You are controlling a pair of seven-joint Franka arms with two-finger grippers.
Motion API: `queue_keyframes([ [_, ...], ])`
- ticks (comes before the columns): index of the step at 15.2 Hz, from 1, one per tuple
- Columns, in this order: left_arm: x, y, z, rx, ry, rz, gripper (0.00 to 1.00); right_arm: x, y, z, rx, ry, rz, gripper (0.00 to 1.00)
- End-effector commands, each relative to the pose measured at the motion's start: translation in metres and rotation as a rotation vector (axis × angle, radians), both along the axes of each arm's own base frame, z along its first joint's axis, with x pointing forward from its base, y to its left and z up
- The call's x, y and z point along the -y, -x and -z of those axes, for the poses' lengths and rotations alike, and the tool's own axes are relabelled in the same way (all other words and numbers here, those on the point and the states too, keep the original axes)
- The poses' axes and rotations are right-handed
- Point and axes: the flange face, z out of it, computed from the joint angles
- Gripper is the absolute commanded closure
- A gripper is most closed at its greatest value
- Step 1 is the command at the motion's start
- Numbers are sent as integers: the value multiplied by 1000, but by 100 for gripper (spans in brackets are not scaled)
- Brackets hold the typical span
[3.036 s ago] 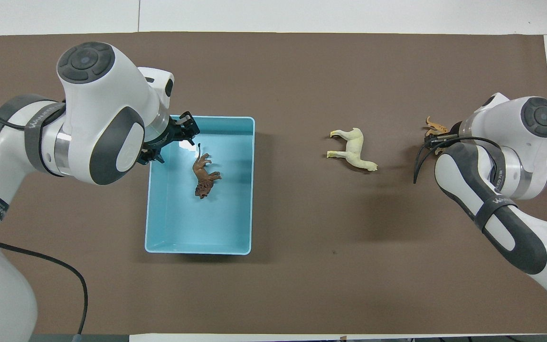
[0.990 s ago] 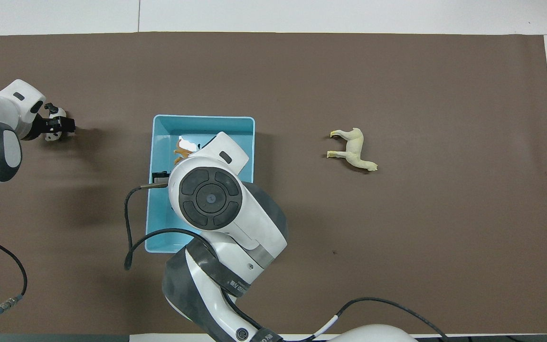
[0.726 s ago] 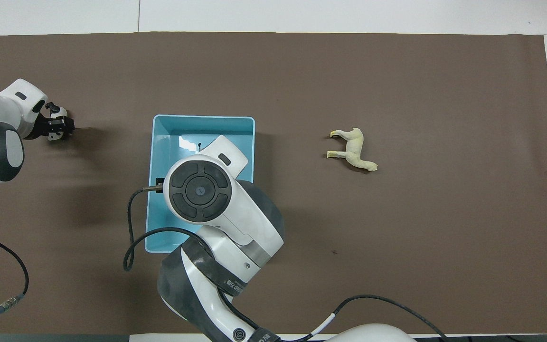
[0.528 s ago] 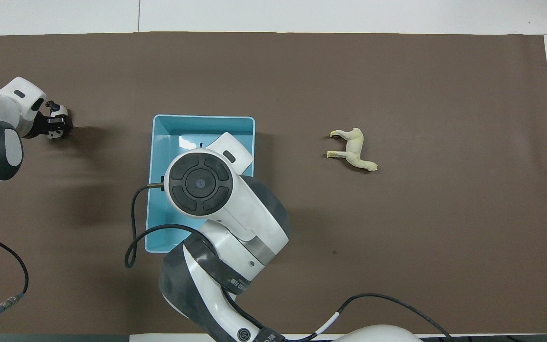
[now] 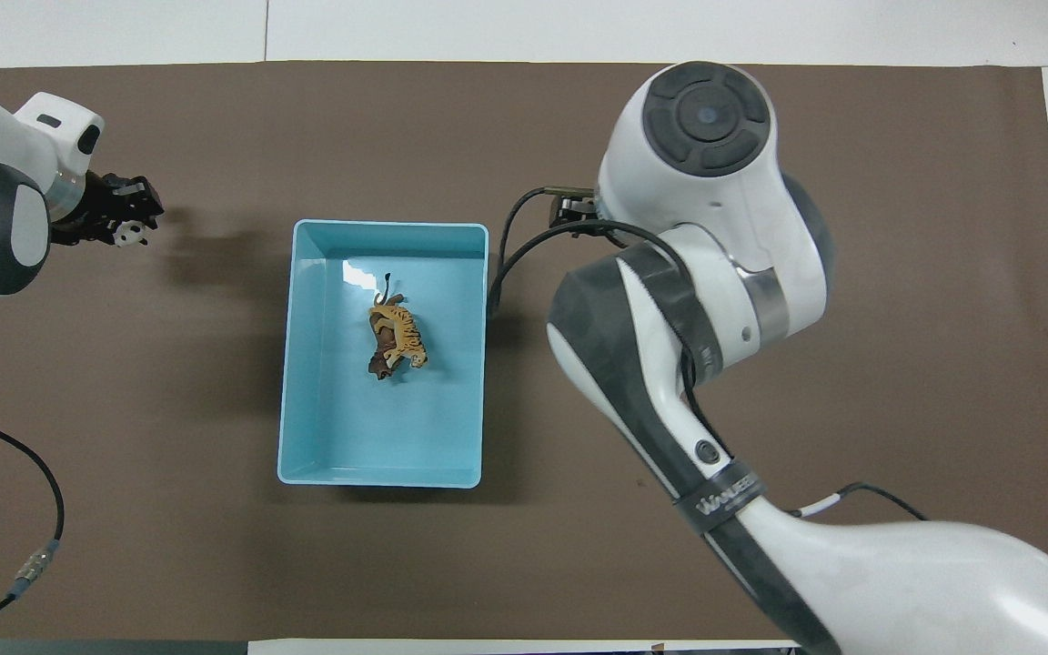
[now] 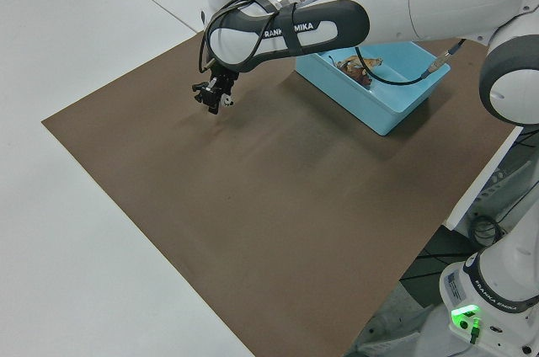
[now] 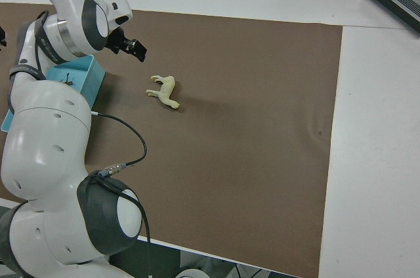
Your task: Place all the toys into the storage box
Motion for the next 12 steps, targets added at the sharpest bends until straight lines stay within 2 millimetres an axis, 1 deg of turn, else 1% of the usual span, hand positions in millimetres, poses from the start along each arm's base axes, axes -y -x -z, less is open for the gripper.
queue_keyframes([
  [1,77,37,-32,-56,28,-92,100,23,31,47,-7,-2,-21,0],
  [2,115,50,-34,-71,20,-98,100,27,34,64,-12,4,-49,0],
  [3,150,64,-28,-82,10,-101,100,32,33,78,-13,9,-62,0],
  [4,178,82,-25,-85,3,-98,100,38,32,90,-18,13,-59,0],
  [5,190,95,-15,-96,-5,-90,83,41,32,96,-25,17,-62,0],
  [6,197,105,-11,-98,-9,-77,22,48,31,98,-31,20,-69,0],
  [7,208,112,-11,-107,-14,-57,0,52,32,101,-36,22,-82,0],
  [8,214,116,-14,-106,-17,-45,0,54,31,102,-36,23,-85,0],
  [9,213,118,-22,-103,-14,-45,0,56,31,106,-40,26,-95,0],
  [10,207,119,-31,-109,-19,-52,0,57,29,111,-35,28,-98,0],
  [11,194,122,-51,-103,-19,-54,0,57,29,118,-25,26,-102,0],
  [12,170,119,-73,-75,-16,-65,0,57,30,123,-20,27,-103,0],
])
